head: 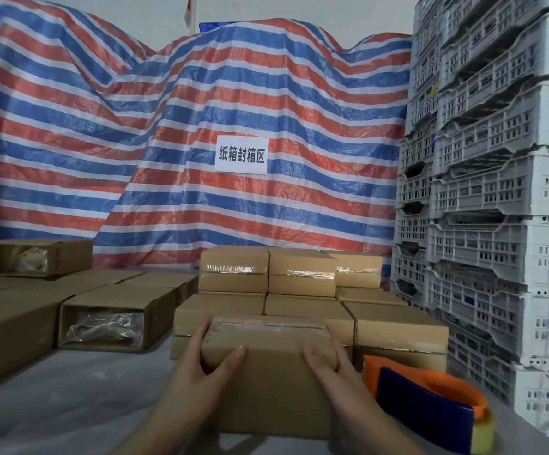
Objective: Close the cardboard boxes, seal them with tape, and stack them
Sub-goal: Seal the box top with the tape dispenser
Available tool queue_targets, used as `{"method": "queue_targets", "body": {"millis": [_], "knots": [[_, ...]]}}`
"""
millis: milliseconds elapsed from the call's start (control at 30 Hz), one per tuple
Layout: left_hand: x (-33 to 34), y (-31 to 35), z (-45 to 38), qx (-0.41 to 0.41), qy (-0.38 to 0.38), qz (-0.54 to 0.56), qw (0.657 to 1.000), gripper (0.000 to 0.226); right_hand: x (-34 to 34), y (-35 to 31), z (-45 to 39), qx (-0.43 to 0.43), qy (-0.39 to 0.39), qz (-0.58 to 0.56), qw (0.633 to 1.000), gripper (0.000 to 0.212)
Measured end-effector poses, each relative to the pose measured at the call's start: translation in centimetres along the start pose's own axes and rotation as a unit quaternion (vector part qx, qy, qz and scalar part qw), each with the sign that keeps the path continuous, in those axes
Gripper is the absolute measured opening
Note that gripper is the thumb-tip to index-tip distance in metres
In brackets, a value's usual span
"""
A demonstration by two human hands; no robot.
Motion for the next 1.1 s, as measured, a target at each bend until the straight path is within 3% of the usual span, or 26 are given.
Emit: {"method": "queue_targets", "body": {"millis": [100,200,300,433,533,667,833,1000,1100], "knots": [[-0.3,-0.4,0.1,-0.006,-0.023,0.021,0.999,0.1,-0.3,0.1,0.5,-0.026,-0.038,0.031,0.998,0.128],[-0.4,-1.0,0.2,-0.017,-0.035,0.058,0.998,0.095,-0.4,0.4,0.6,-0.058,-0.049,0.081,0.994,0.111],[-0.1,-0.7,0.0,-0.001,0.005,0.059,0.998,0.085,-0.3,0.2,0.6,-0.086,-0.033,0.085,0.992,0.1],[0.9,2.5,-0.8,0.059,0.052,0.015,0.997,0.075,-0.8,-1.6,0.5,-0.106,0.038,0.051,0.992,0.084],[2.5,5.5,-1.7,0.117,0.063,0.014,0.991,0.067,-2.3,-4.4,-0.1,-0.167,0.11,0.023,0.98,0.068],[6.3,9.0,-4.2,0.149,0.048,0.032,0.987,0.039,-6.0,-8.6,-2.1,-0.225,0.191,0.014,0.955,0.054],[12.0,12.2,-7.7,0.162,-0.03,0.07,0.984,0.029,-12.1,-12.0,-6.4,-0.188,0.223,-0.024,0.956,0.06],[18.9,13.8,-11.6,0.167,-0.043,0.025,0.985,0.024,-16.9,-14.0,-10.5,-0.127,0.232,-0.02,0.964,0.07],[22.9,13.8,-13.9,0.176,-0.058,0.001,0.983,0.027,-19.5,-13.8,-13.9,-0.096,0.242,-0.009,0.966,0.061]]}}
Point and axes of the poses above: each hand's wrist, its own z-axis away from the middle knuckle, its own x-axis out of the palm, y = z × x, the point moved 3 cm from there along -z, towards the middle knuckle, and after that the axes turned 8 degrees about y, right-handed, at the moved point
